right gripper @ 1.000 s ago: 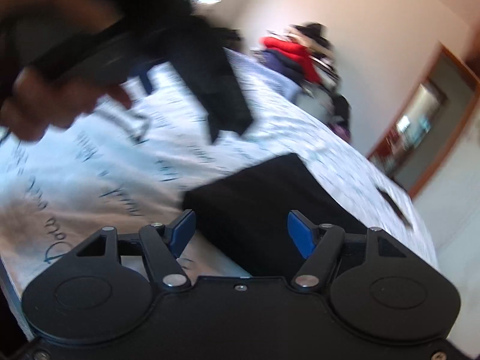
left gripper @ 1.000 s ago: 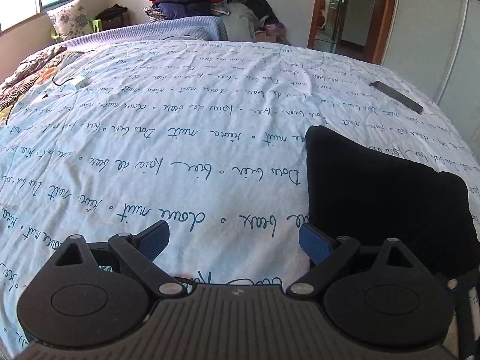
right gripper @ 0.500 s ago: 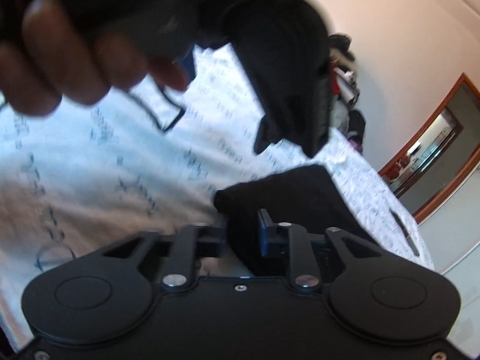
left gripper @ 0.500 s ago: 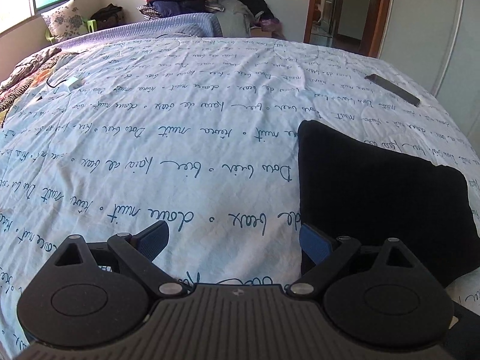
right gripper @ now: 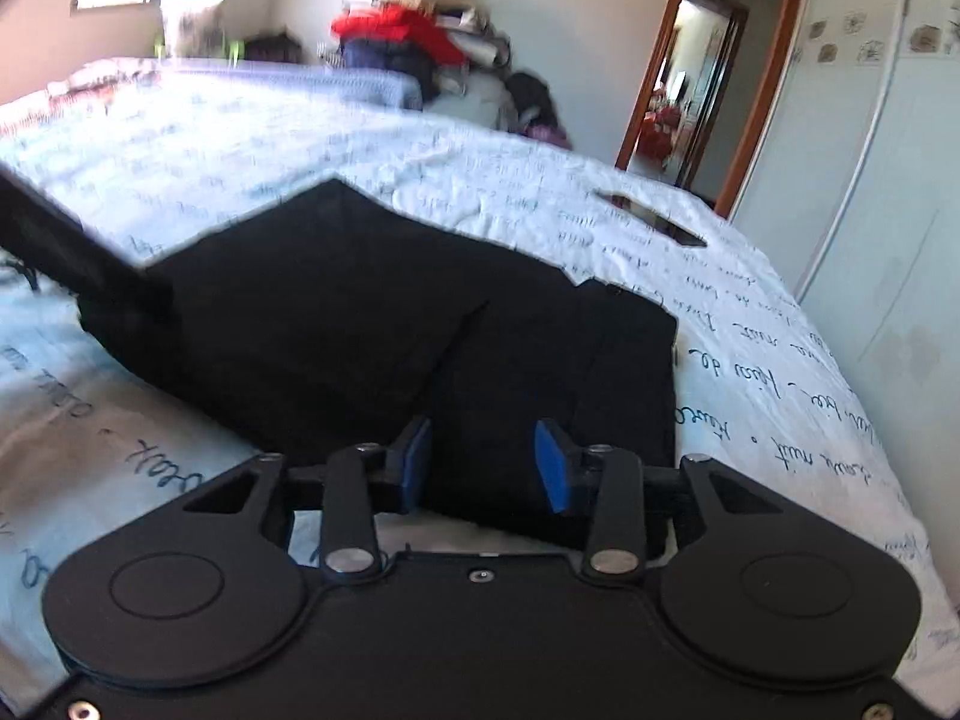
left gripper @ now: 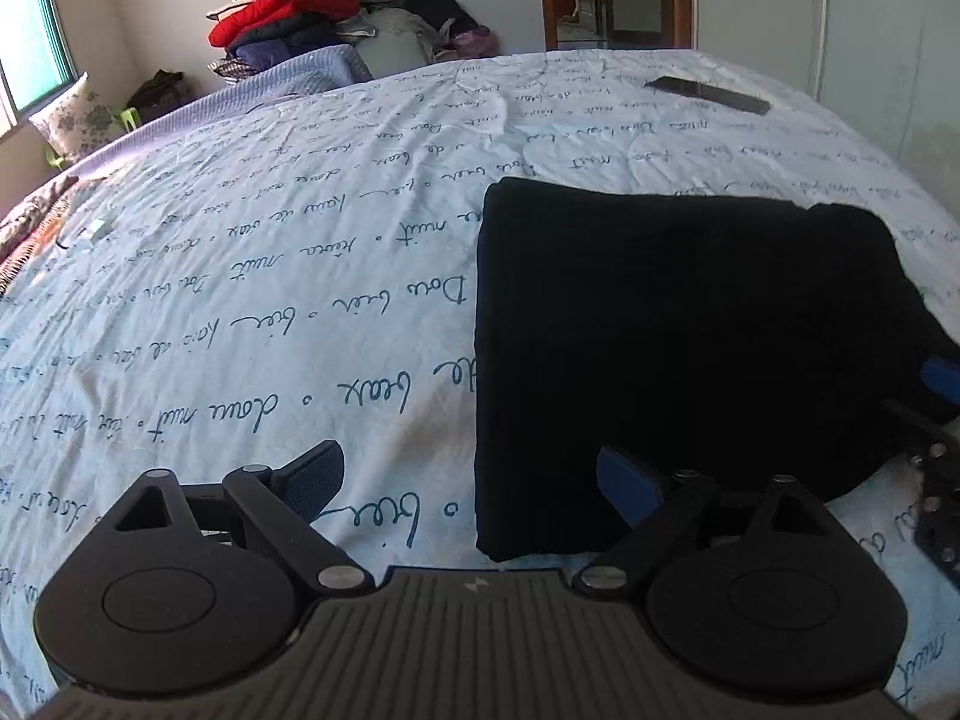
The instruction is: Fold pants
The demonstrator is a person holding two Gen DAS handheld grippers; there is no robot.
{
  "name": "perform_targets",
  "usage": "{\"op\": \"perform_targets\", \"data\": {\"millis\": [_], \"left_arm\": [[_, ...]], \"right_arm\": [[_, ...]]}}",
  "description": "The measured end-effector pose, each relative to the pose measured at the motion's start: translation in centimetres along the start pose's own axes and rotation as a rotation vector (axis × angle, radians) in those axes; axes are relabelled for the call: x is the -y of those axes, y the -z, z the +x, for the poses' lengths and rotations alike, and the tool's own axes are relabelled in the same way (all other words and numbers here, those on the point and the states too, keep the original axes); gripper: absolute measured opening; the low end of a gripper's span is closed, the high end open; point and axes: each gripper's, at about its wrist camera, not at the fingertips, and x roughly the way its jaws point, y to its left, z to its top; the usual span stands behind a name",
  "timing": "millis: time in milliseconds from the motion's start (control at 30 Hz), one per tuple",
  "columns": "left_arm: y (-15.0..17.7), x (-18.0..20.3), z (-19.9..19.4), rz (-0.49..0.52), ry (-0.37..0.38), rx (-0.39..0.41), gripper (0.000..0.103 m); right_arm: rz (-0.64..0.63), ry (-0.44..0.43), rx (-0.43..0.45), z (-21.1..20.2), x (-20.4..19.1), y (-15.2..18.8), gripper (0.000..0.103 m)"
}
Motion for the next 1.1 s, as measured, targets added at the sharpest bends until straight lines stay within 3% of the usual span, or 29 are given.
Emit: {"op": "perform_targets", "data": {"millis": [100,200,400,667,1100], "left_arm": [[0.3,0.0,-1.2,-0.032,-0.009,0.023,0.091],[0.5,0.2,-2.2,-0.057,0.002,0.028,0.092],[2.3,1.4,-3.7,-0.056,0.018,0.022,0.092],[4.3,1.7,-4.9,-0.056,0.019,0.01,0.093],[5.1,1.4,-5.5,-0.06,0.028,-0.001,0.093]], "right_arm": [[0.036,0.028,0.062,-2.3,-0.3,0.4,0.044],[0.113,-0.025,0.08,-3.6,0.3,0.6,0.052],[0.208,-0.108,0.058,-4.7,0.2,1.5,0.072],[0.254,-0.057,0.016,-5.5,-0.7,2.7,0.089],[0.245,-0.052,0.022,-6.4,-0.9,2.8,0.09]]}}
